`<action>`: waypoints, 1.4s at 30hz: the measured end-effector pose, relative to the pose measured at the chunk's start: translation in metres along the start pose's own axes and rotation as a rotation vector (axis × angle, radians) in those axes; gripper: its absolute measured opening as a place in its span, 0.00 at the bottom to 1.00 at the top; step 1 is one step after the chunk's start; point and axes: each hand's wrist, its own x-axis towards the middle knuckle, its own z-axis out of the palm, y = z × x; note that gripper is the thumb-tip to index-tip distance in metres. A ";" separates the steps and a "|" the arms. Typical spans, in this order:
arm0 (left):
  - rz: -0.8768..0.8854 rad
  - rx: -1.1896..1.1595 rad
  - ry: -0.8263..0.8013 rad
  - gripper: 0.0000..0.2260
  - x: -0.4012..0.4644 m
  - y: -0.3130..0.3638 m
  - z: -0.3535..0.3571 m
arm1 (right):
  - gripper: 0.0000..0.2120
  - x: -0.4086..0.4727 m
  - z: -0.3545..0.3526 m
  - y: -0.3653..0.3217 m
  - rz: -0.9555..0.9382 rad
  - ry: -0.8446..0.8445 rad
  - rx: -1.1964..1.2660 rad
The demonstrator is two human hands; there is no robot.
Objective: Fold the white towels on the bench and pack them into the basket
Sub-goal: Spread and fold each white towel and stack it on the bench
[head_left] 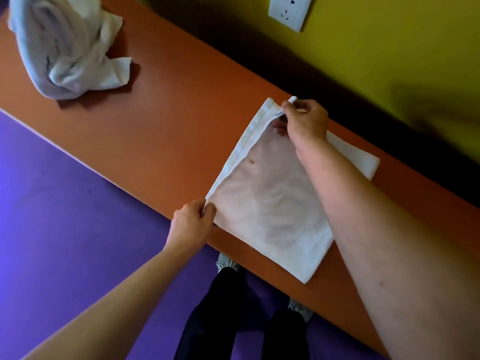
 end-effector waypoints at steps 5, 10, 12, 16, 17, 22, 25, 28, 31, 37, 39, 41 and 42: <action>-0.053 0.248 0.013 0.16 0.025 -0.019 0.005 | 0.05 -0.030 -0.024 0.044 -0.020 -0.030 -0.158; 0.019 0.423 0.094 0.12 0.027 -0.014 0.008 | 0.05 -0.110 -0.093 0.116 0.056 0.120 -0.419; 0.076 0.352 0.131 0.10 0.028 -0.014 0.009 | 0.10 -0.147 -0.116 0.148 0.139 0.237 -0.504; 0.050 0.171 0.105 0.15 0.032 -0.022 0.013 | 0.23 -0.199 -0.136 0.203 0.366 0.235 -0.614; 0.030 0.135 0.100 0.16 0.032 -0.023 0.014 | 0.21 -0.208 -0.135 0.212 0.374 0.182 -0.603; 0.031 0.138 0.093 0.10 0.019 -0.031 0.019 | 0.06 -0.224 -0.130 0.228 0.287 0.152 -0.463; -0.014 0.055 0.062 0.08 0.001 -0.042 0.023 | 0.04 -0.229 -0.141 0.233 0.293 0.207 -0.337; -0.076 -0.091 0.033 0.08 -0.023 -0.057 0.026 | 0.05 -0.241 -0.151 0.244 0.302 0.220 -0.306; -0.114 -0.272 0.042 0.06 -0.048 -0.068 0.027 | 0.07 -0.261 -0.154 0.252 0.306 0.204 -0.247; -0.161 -0.446 0.061 0.13 -0.080 -0.071 0.021 | 0.13 -0.290 -0.158 0.243 0.307 0.284 0.002; -0.124 -0.512 0.054 0.14 -0.082 -0.057 0.019 | 0.15 -0.285 -0.165 0.229 0.268 0.311 0.116; -0.078 -0.555 0.052 0.15 -0.082 -0.038 0.016 | 0.08 -0.271 -0.174 0.213 0.252 0.329 0.212; -0.056 -0.570 0.052 0.14 -0.079 -0.028 0.015 | 0.05 -0.261 -0.177 0.204 0.249 0.339 0.253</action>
